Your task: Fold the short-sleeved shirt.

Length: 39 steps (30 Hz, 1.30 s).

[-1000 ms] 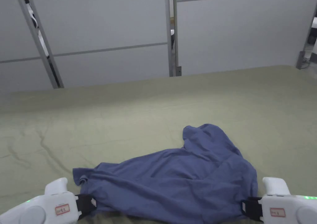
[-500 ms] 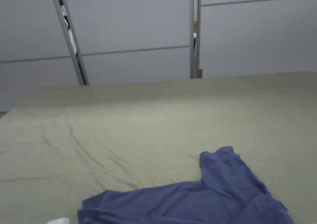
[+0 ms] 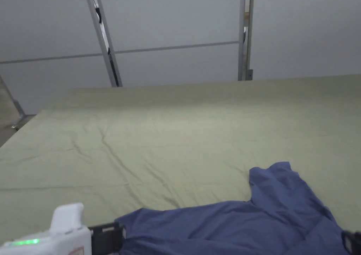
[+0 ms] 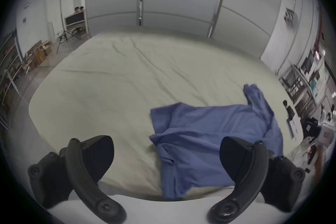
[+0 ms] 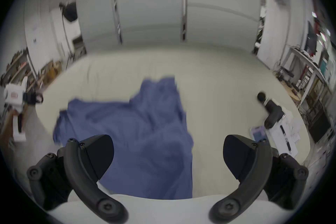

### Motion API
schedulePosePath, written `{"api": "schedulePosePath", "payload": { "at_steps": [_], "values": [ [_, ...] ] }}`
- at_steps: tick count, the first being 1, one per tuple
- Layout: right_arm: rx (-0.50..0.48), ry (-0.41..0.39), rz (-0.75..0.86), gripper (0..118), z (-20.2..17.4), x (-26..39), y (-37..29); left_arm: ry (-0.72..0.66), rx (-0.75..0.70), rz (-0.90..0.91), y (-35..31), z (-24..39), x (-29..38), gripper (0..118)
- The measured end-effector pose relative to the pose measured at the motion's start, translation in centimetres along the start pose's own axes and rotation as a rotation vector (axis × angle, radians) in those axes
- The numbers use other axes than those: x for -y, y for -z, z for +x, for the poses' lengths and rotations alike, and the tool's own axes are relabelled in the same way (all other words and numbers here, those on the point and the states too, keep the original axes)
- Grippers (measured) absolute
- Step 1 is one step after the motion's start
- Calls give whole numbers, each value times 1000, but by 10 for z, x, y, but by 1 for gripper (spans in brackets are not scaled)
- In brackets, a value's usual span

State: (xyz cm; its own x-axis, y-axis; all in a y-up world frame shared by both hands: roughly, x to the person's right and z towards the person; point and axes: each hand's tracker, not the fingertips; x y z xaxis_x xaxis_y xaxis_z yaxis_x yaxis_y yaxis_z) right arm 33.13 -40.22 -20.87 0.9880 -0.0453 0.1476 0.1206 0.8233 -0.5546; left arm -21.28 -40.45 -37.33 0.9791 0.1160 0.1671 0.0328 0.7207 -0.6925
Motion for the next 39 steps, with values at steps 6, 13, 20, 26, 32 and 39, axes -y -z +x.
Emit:
{"api": "schedulePosePath", "payload": {
  "at_steps": [6, 13, 20, 26, 32, 39],
  "values": [
    [1, 215, 112, 2, 0, -27, -4, -8, 41, -28, 17, 4, -24, 0],
    [-47, 123, 38, 2, -14, -22, 13, -188, 68, -183, 132, -32, -61, 0],
    [-57, 87, -64, 2, -14, -6, 38, -219, -45, -430, 202, -32, -37, 118],
    [-55, 58, -108, 2, -19, 0, 49, -202, 14, -498, 214, -24, -37, 98],
    [-85, 85, -128, 2, -24, 6, 54, -122, -52, -383, 203, -15, -40, 31],
    [-86, 44, -144, 2, -28, 10, 52, -374, 123, -516, 204, -5, -21, 12]
  ]
}}
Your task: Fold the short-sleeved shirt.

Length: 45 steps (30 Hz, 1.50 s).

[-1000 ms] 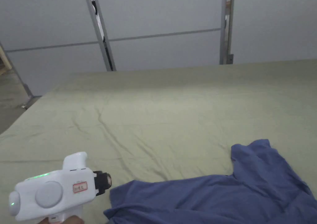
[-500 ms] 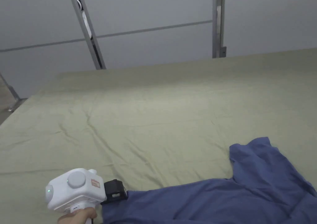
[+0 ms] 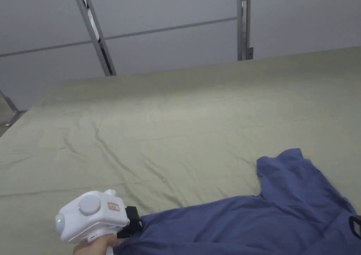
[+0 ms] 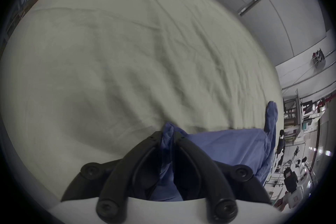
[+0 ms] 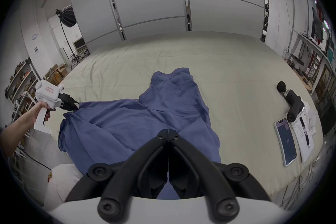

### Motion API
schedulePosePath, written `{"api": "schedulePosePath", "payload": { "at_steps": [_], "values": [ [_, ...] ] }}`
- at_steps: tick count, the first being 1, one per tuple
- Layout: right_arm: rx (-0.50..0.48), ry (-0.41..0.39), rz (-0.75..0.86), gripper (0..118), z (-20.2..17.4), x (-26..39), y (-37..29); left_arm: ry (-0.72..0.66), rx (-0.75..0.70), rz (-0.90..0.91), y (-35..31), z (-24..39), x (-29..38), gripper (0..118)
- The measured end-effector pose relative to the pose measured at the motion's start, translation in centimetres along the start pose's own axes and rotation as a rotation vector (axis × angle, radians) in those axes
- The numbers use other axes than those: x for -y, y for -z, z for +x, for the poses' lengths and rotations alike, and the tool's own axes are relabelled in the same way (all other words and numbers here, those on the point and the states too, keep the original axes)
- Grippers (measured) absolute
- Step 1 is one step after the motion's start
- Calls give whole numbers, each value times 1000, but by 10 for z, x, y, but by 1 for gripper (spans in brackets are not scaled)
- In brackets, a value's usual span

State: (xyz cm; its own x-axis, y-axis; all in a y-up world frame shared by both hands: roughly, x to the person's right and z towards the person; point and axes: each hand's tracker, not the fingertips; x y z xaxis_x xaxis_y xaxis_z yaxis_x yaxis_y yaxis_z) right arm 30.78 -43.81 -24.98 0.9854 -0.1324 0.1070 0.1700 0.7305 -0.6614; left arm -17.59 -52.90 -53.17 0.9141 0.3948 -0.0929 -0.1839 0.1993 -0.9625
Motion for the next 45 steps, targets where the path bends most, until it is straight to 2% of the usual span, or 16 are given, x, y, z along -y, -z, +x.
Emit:
{"api": "schedulePosePath", "payload": {
  "at_steps": [3, 7, 13, 14, 16, 17, 22, 23, 25, 26, 27, 28, 32, 34, 40, 45],
  "values": [
    [21, 3, 16, 2, 8, -4, 2, 3, 37, 39, -15, 2, 5, 11],
    [26, 38, -12, 2, 28, -28, 35, 199, -53, 268, -43, 6, 4, 11],
    [56, 77, -82, 2, 61, -72, 118, 222, -3, 304, -63, 10, 11, 11],
    [71, 67, -112, 18, 65, -79, 132, 228, -1, 308, -63, 11, 11, 11],
    [52, 87, -167, 102, 72, -88, 161, 235, 8, 314, -64, 12, 10, 11],
    [46, 94, -193, 118, 75, -91, 173, 234, 17, 314, -65, 12, 10, 11],
    [63, 96, -283, 102, 74, -107, 214, 265, 26, 307, -66, 18, 9, 11],
    [54, 92, -284, 89, 74, -106, 219, 268, 26, 304, -65, 18, 8, 11],
    [12, 124, -338, 32, 72, -105, 228, 276, 15, 298, -64, 18, 6, 11],
    [15, 152, -365, 23, 70, -103, 232, 275, 14, 296, -63, 18, 5, 11],
    [94, 119, -357, 23, 63, -96, 230, 274, 13, 294, -63, 17, 5, 11],
    [94, 88, -318, 23, 61, -94, 227, 274, 11, 294, -61, 17, 5, 11],
    [30, 124, -297, 11, 68, -91, 216, 279, 3, 284, -58, 21, 12, 11],
    [42, 89, -224, 9, 62, -89, 204, 280, 5, 285, -58, 22, 15, 11],
    [-50, 24, -121, 8, 40, -74, 150, 268, 15, 289, -63, 22, 22, 11],
    [-101, 33, -63, 8, 25, -55, 102, 273, 13, 289, -67, 20, 28, 11]
  ]
}}
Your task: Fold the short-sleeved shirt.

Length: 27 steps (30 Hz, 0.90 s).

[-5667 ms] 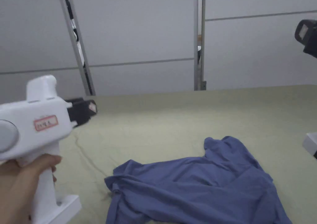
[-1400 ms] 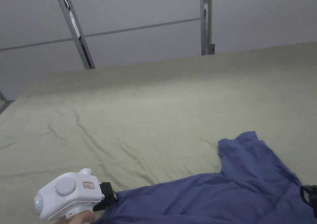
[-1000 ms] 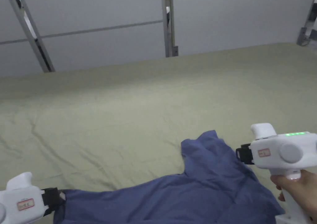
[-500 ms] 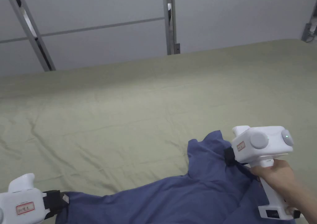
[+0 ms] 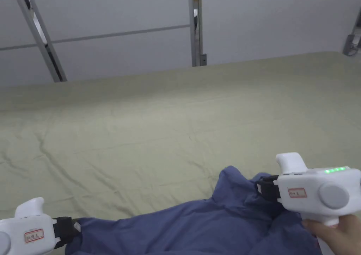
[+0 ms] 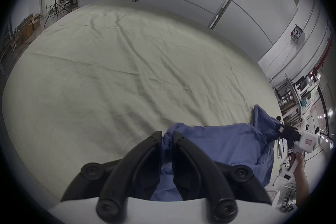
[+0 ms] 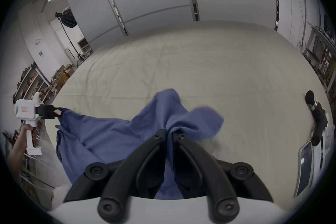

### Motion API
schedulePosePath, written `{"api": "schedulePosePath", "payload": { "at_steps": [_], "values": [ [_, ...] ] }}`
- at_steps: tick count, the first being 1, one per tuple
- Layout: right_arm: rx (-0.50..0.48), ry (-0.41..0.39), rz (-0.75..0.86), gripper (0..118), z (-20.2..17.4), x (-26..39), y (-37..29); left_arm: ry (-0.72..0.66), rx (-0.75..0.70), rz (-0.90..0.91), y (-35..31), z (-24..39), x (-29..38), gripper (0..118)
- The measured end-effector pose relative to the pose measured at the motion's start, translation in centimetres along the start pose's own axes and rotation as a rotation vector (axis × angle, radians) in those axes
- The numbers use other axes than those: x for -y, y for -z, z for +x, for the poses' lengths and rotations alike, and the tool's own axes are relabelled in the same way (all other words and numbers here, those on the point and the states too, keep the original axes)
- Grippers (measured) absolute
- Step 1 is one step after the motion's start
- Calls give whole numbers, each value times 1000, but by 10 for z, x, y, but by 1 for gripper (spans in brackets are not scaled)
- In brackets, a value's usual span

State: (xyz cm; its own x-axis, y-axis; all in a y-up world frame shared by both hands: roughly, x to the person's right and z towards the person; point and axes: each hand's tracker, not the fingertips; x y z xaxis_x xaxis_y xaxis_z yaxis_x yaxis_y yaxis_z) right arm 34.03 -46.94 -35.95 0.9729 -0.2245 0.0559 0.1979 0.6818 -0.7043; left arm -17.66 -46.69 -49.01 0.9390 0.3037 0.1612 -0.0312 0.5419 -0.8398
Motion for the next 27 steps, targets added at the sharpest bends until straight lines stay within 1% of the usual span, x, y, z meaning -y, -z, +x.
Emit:
{"api": "schedulePosePath", "payload": {
  "at_steps": [2, 5, 7, 10, 11, 13, 15, 17, 18, 19, 20, 21, 22, 24, 25, 27],
  "values": [
    [-5, -4, 18, 8, -2, 6, -12, 0, 3, 7, -4, 0, 3, 11],
    [-3, 14, 61, 8, 1, 14, -37, 11, 77, 80, -24, 2, 9, 11],
    [2, 54, 116, 8, 5, 20, -58, 43, 104, 141, -46, 5, 18, 11],
    [17, 105, 205, 8, 11, 33, -93, 90, 99, 202, -78, 0, 36, 11],
    [25, 112, 236, 8, 12, 39, -103, 96, 97, 198, -85, -3, 42, 11],
    [56, 91, 257, 8, 11, 57, -124, 101, 76, 199, -96, -12, 57, 11],
    [59, 87, 242, 8, 8, 77, -138, 108, 59, 185, -100, -23, 74, 11],
    [57, 134, 203, 8, 9, 105, -149, 92, 37, 141, -99, -33, 93, 11],
    [69, 134, 147, 8, 7, 121, -152, 76, 35, 114, -96, -38, 104, 11],
    [106, 126, 126, 8, 6, 140, -154, 69, 40, 77, -93, -43, 115, 11],
    [106, 120, 69, 8, 7, 155, -152, 81, 22, 50, -90, -46, 125, 11],
    [123, 118, 12, 8, 9, 171, -146, 105, -3, 22, -80, -55, 134, 11],
    [145, 107, -33, 8, 11, 184, -140, 156, -21, -27, -73, -56, 143, 11],
    [156, 124, -94, 8, 14, 200, -129, 277, -46, -134, -56, -51, 157, 11],
    [161, 138, -94, 8, 15, 203, -126, 319, -76, -184, -48, -48, 163, 11],
    [152, 172, -78, 8, 16, 198, -121, 328, -80, -204, -39, -45, 168, 11]
  ]
}}
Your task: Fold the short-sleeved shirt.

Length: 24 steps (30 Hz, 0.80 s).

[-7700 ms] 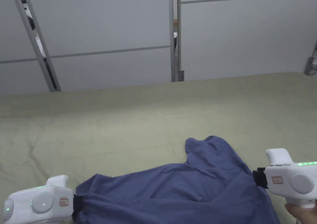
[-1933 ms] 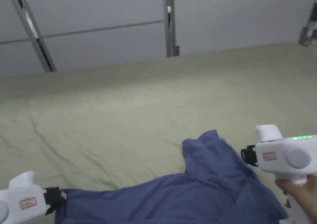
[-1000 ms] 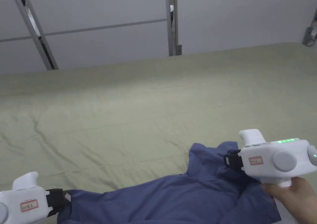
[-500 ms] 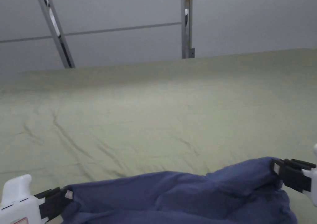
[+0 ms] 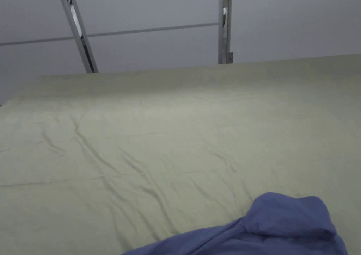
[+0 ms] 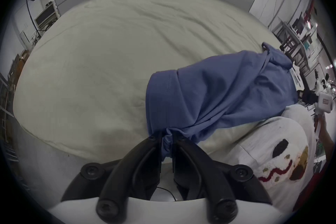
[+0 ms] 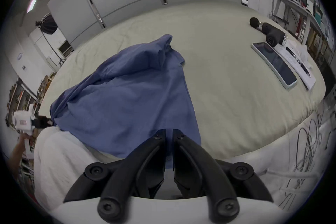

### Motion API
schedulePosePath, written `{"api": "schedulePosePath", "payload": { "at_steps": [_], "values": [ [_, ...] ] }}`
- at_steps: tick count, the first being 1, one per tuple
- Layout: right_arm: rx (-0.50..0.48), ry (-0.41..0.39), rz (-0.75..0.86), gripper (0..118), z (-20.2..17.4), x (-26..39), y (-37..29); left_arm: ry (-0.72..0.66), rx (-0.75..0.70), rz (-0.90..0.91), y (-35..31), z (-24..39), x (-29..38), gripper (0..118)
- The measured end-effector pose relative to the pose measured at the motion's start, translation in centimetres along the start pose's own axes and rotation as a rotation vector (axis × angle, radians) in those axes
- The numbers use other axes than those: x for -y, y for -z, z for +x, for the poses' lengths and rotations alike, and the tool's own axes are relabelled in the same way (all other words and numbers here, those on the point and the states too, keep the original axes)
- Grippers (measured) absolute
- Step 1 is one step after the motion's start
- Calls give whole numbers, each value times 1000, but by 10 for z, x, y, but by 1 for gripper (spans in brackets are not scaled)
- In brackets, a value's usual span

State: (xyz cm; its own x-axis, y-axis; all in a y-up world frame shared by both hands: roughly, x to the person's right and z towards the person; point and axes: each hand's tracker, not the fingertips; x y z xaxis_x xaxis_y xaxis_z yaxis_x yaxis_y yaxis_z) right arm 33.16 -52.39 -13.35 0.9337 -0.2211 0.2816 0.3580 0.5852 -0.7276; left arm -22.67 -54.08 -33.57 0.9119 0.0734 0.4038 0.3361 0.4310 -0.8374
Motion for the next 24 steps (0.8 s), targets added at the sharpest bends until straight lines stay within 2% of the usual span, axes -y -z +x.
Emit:
{"api": "schedulePosePath", "payload": {
  "at_steps": [3, 4, 5, 7, 8, 9, 10, 11, 12, 13, 14, 19, 21, 23, 24],
  "values": [
    [11, -24, 21, 8, -8, -21, -1, -102, 9, 26, -11, -9, -11, 12],
    [4, -44, 47, 8, -12, -31, -5, -118, -2, 76, -17, -12, -14, 16],
    [-6, -64, 75, 8, -16, -41, -9, -131, -27, 127, -26, -14, -18, 43],
    [19, -106, 165, 8, -26, -64, -23, -205, -73, 261, -59, -16, -32, 118],
    [33, -133, 208, 8, -32, -73, -29, -240, -72, 325, -72, -18, -36, 118],
    [73, -176, 248, 8, -39, -84, -35, -277, -67, 373, -93, -20, -37, 118],
    [125, -226, 288, 8, -46, -93, -39, -285, -29, 510, -104, -25, -57, 118],
    [160, -266, 322, 11, -50, -100, -42, -296, -52, 555, -114, -26, -65, 118],
    [200, -299, 365, 28, -54, -108, -44, -291, -116, 575, -122, -27, -75, 118],
    [228, -317, 410, 66, -57, -115, -45, -276, -168, 589, -127, -28, -85, 118],
    [206, -323, 440, 101, -58, -122, -46, -270, -196, 605, -143, -18, -68, 118],
    [105, -227, 489, 118, -62, -146, -46, -283, -131, 630, -152, -15, -68, 118],
    [86, -204, 490, 118, -62, -147, -46, -279, -149, 557, -143, -14, -69, 118],
    [44, -175, 405, 118, -60, -146, -43, -329, -44, 416, -137, -16, -61, 118],
    [54, -164, 383, 114, -60, -144, -43, -349, -6, 468, -133, -17, -56, 106]
  ]
}}
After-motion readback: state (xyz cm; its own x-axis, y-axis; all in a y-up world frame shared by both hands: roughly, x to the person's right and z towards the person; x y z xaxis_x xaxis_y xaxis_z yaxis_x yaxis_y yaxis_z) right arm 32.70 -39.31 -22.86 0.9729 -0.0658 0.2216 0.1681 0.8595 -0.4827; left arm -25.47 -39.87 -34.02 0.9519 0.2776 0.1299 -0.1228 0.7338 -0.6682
